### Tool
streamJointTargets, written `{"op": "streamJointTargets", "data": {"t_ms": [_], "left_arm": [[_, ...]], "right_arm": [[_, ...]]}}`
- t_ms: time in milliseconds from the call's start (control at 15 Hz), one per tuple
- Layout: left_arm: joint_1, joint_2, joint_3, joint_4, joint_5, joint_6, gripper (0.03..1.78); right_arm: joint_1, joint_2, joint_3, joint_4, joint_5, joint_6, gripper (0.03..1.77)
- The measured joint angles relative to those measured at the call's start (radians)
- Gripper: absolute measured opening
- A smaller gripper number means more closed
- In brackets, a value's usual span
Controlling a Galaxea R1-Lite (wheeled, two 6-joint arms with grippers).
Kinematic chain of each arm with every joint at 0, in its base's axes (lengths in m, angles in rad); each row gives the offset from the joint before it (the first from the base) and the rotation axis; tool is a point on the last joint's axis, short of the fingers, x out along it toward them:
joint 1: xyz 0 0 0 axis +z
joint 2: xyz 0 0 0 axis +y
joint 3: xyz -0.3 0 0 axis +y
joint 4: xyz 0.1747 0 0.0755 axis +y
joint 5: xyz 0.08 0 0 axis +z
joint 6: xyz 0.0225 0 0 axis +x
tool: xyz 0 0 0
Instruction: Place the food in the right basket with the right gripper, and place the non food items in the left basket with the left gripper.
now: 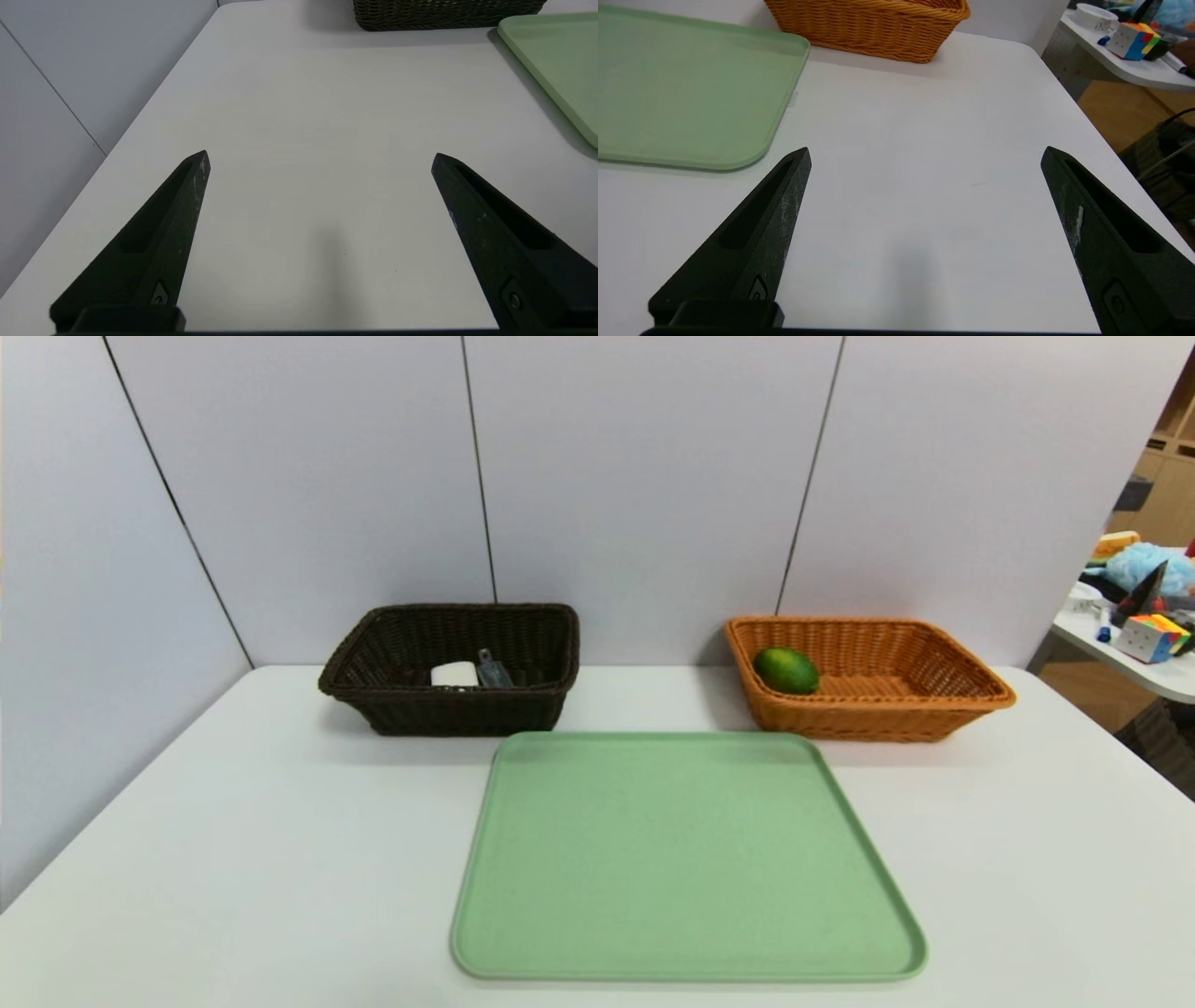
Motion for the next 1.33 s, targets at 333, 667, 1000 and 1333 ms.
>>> {"op": "streamJointTargets", "data": {"t_ms": [333, 667, 1000, 1333], "left_arm": [[0.0, -0.023, 0.001, 0.001, -0.014, 0.008, 1.69], [0.0, -0.051, 0.007, -0.002, -0.037, -0.002, 1.69], [-0.002, -0.054, 0.046, -0.022, -0.081, -0.004, 1.69], [-0.001, -0.054, 0.047, -0.022, -0.081, -0.031, 1.69]], "right_arm": [[0.002, -0.064, 0.043, -0.01, 0.024, -0.003, 1.7], [0.002, -0.073, 0.061, -0.059, 0.038, 0.019, 1.7], [0.002, -0.073, 0.09, -0.06, 0.048, 0.148, 1.7], [0.002, -0.073, 0.091, -0.059, 0.05, 0.156, 1.7]]}}
